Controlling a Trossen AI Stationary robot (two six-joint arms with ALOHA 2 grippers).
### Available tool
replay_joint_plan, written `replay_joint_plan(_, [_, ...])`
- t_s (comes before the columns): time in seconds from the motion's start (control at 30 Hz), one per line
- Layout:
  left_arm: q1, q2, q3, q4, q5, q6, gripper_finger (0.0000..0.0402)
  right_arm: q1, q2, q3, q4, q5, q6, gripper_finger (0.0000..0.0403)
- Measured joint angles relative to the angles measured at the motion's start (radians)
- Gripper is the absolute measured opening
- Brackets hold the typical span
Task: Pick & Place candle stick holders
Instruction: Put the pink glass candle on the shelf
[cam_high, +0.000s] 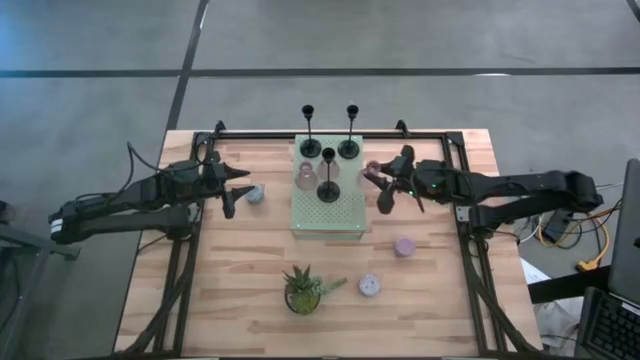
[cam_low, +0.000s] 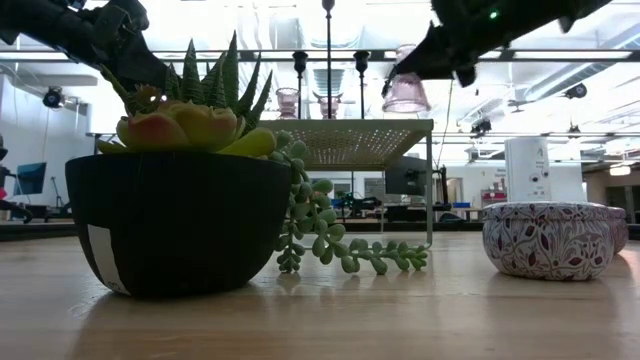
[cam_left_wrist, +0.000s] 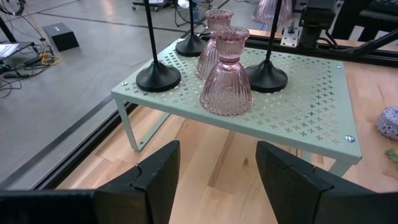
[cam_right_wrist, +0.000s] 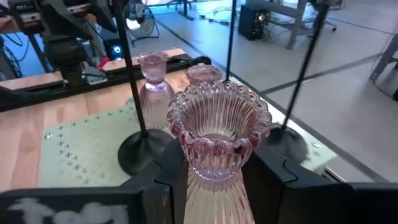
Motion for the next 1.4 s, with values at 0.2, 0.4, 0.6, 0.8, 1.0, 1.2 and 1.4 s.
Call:
replay_joint_plan(0.2, [0.000, 0.000, 0.000, 0.000, 0.000, 0.000, 0.0216, -0.055, 0.105, -0.002, 0.128, -0.075, -0.019, 0.0110])
replay_joint_plan(0.4, [0.000, 0.000, 0.000, 0.000, 0.000, 0.000, 0.0216, -0.092, 0.189, -0.002, 0.199, -0.125, -0.020, 0.0110])
replay_joint_plan(0.6, [0.000, 0.000, 0.000, 0.000, 0.000, 0.000, 0.0216, -0.102, 0.243, -0.004, 0.274, -0.134, -0.001, 0.0110])
replay_joint_plan(0.8, [0.000, 0.000, 0.000, 0.000, 0.000, 0.000, 0.0216, -0.108, 0.266, -0.021, 0.283, -0.134, 0.019, 0.0110])
replay_joint_plan(1.0, [0.000, 0.000, 0.000, 0.000, 0.000, 0.000, 0.0216, -0.114, 0.281, -0.056, 0.361, -0.131, 0.046, 0.0110])
replay_joint_plan(1.2, [0.000, 0.000, 0.000, 0.000, 0.000, 0.000, 0.0216, -0.115, 0.296, -0.057, 0.375, -0.130, 0.050, 0.0110])
replay_joint_plan(1.4, [0.000, 0.000, 0.000, 0.000, 0.000, 0.000, 0.0216, -0.114, 0.294, -0.059, 0.368, -0.130, 0.049, 0.0110])
